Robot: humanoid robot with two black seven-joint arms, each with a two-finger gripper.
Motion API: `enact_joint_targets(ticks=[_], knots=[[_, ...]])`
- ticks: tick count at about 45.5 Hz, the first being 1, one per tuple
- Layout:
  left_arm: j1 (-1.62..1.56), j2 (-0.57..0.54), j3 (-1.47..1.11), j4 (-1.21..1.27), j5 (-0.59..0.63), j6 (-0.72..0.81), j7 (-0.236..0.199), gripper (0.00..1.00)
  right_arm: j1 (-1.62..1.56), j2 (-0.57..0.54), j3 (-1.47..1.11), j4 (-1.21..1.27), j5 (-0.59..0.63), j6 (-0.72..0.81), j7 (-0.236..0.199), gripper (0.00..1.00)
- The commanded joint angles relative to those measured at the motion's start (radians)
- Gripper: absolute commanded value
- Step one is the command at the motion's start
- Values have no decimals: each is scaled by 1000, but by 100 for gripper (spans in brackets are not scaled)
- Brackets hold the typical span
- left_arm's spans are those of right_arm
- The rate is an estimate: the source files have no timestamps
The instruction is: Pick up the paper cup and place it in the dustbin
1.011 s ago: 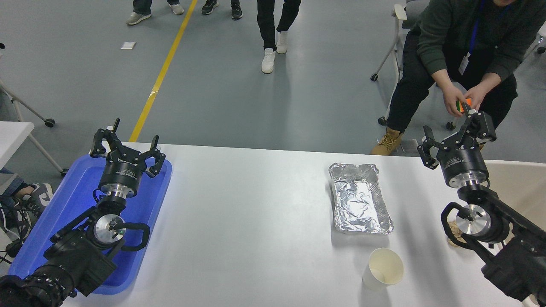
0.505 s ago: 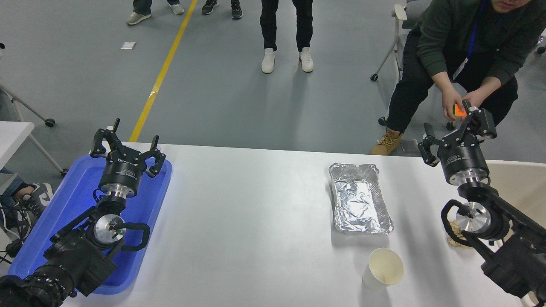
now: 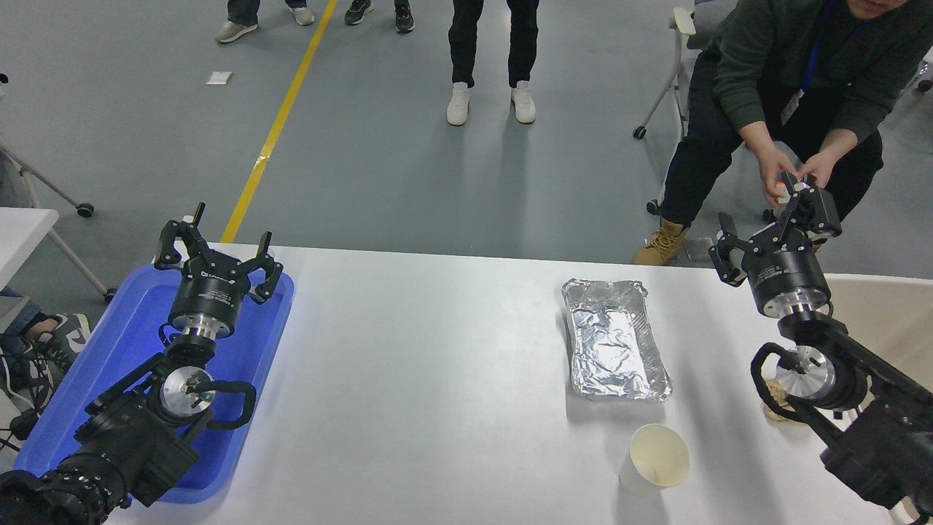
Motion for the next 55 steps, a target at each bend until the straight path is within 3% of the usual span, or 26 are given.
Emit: enact_joint_targets(ticks=[1, 10, 18, 36, 46, 55], knots=[[0, 0, 0, 0, 0, 0, 0, 100, 3, -3, -1, -4, 0, 0, 0, 100], [0, 0, 0, 0, 0, 0, 0, 100, 60, -16, -121, -49, 0, -2, 0, 100], [0, 0, 0, 0, 0, 0, 0, 100, 175, -138, -349, -75, 17, -11, -2, 100], [0, 0, 0, 0, 0, 0, 0, 100, 612, -336, -1154, -72, 15, 3, -6, 100], [-1, 0, 0, 0, 0, 0, 0, 100, 930, -316, -1651, -58, 0, 37, -8, 100], [-1, 0, 0, 0, 0, -2, 0, 100, 1141, -222, -1966, -57, 0, 282, -8, 100]])
